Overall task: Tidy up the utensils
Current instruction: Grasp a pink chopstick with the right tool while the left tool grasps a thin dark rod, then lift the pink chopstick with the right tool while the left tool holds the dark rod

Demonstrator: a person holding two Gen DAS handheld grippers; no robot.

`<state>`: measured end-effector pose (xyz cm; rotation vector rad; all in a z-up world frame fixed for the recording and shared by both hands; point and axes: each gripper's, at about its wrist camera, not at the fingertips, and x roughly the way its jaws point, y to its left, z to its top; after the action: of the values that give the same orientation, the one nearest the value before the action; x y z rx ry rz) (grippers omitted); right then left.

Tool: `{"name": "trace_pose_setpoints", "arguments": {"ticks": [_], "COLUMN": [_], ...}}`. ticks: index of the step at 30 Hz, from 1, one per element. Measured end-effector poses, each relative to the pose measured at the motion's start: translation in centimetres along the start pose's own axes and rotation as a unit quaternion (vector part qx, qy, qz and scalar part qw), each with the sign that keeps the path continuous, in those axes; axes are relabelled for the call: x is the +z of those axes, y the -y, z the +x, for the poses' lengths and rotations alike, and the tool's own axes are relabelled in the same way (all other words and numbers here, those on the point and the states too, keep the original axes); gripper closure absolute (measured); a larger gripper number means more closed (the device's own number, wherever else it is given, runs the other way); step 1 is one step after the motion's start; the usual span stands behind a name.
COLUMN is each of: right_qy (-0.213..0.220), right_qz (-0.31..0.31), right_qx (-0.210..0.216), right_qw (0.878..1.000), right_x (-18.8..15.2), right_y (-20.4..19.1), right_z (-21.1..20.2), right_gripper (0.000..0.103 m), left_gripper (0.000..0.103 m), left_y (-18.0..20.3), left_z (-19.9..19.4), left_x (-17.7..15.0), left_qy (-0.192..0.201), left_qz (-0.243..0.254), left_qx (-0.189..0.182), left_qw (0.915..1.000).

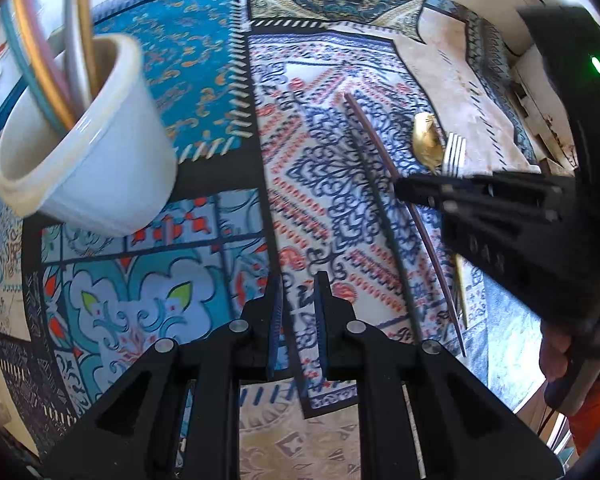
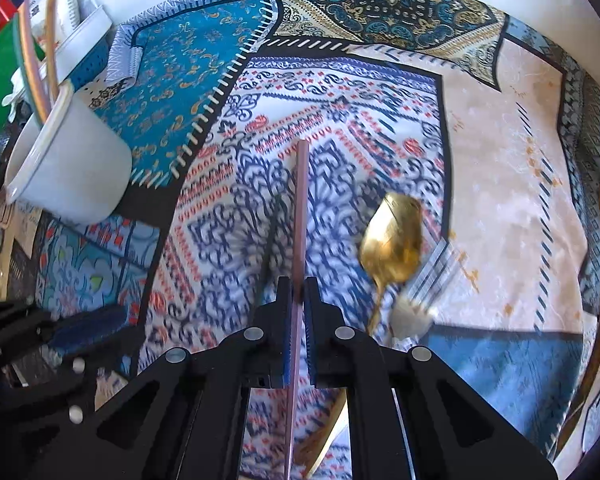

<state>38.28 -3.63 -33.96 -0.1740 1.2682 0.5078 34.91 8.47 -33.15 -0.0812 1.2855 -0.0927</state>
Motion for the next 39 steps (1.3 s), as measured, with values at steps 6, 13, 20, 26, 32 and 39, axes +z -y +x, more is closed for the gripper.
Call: {"name": "trace_pose_setpoints", "arguments": {"ticks": [6, 13, 20, 26, 32, 39], "right_qy": [-0.004, 0.018, 0.038, 0.033, 0.035, 0.041], "right_qz": [0.037, 0.065, 0.085, 0.092, 0.094, 0.095], "right_qx": [0.019, 0.013, 0.004, 0.007, 0.014, 0.025], "right_qw": [0.999, 0.998, 0.996, 0.995, 0.995, 0.994], "right_x": [-2.5, -4.1, -4.7, -5.1, -5.7, -6.1], "right_y": [2.6, 5.7, 8.3, 10.1, 11.4, 12.2], "right_z": [-1.6, -4.3, -5.7, -5.5, -5.8, -6.3], "right_gripper": [0.098, 0.098, 0.098, 0.098, 0.098, 0.098], "left_gripper": [0.090, 0.090, 0.090, 0.090, 0.090, 0.093], "left_y": [1.4, 3.6, 6.0, 8.5, 11.0, 12.7], "left_z": [0.9, 2.9, 3.9, 5.0, 5.7, 6.2], "left_x": [1.2, 2.5, 4.0, 6.3, 7.8, 8.4], "left_qy": [-0.010, -0.027, -0.022, -0.009, 0.006, 0.016], "left_qz": [0.007, 0.008, 0.016, 0.033, 0.079, 0.131], "left_qx": [-0.017, -0.044, -0.062, -0.063, -0.035, 0.008], "left_qw": [0.9998, 0.9986, 0.9977, 0.9975, 0.9962, 0.9913]}}
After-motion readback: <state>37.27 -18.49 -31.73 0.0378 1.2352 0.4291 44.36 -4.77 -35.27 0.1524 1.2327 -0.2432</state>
